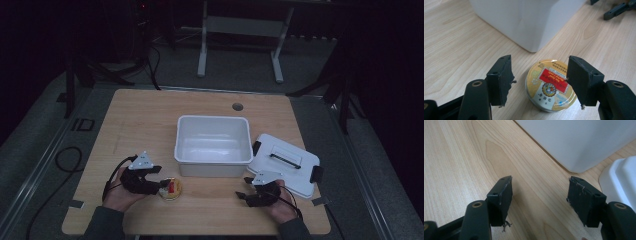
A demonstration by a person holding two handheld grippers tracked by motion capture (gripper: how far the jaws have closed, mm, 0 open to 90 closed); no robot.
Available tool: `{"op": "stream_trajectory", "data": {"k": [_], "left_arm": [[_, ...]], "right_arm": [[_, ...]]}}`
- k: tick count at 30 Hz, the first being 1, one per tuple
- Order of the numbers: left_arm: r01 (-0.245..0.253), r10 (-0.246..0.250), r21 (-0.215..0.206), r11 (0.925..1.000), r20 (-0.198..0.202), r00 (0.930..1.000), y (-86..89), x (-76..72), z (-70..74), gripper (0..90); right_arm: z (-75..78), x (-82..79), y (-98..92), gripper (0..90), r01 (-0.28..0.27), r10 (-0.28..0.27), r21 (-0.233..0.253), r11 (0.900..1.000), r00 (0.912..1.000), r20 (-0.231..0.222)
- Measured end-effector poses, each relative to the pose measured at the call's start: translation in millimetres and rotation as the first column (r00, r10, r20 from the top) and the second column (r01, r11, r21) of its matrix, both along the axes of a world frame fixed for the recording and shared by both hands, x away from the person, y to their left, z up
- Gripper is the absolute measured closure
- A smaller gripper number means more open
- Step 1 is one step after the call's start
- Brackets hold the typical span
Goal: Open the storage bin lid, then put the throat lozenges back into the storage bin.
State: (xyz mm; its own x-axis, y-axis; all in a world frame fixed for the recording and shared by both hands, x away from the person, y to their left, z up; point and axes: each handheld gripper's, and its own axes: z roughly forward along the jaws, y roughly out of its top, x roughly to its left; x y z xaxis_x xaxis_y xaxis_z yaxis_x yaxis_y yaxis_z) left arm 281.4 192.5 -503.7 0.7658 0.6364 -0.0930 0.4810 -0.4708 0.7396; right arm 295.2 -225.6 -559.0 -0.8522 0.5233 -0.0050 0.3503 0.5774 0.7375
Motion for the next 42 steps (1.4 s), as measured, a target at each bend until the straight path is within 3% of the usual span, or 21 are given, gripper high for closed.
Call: {"op": "stream_trajectory", "data": {"k": [6, 15, 22, 31, 36, 42], "left_arm": [[0.007, -0.007, 0.007, 1.0000, 0.001, 1.0000, -0.9, -0.6, 0.4, 34.1], [0.047, -0.049, 0.095, 0.9944, 0.016, 0.9987, -11.4, 0.1, 9.6, 26.6], [0.092, -0.090, 0.157, 0.9833, -0.020, 0.9957, -20.8, 2.7, 7.4, 20.5], [0.158, -0.144, 0.196, 0.9678, -0.085, 0.9859, -31.7, 9.3, -6.6, 12.1], [0.193, -0.173, 0.220, 0.9563, -0.106, 0.9792, -37.0, 11.2, -11.8, 13.0], [0.208, -0.183, 0.242, 0.9476, -0.122, 0.9755, -42.6, 13.0, -15.7, 11.4]], "right_arm": [[0.0, -0.6, -0.3, 35.7, 0.003, -0.003, 0.001, 1.000, 1.0000, -0.002], [-0.2, -1.0, -0.7, 35.5, 0.003, -0.003, 0.000, 1.000, 1.0000, 0.003], [-0.2, -1.5, -0.8, 35.4, 0.006, -0.006, 0.000, 1.000, 1.0000, 0.003], [-0.2, -1.5, -0.9, 35.4, 0.006, -0.006, 0.001, 1.000, 1.0000, 0.003], [-0.2, -1.5, -0.8, 35.4, 0.006, -0.006, 0.001, 1.000, 1.0000, 0.003], [-0.2, -1.5, -0.8, 35.4, 0.007, -0.007, 0.001, 1.000, 1.0000, 0.003]]}}
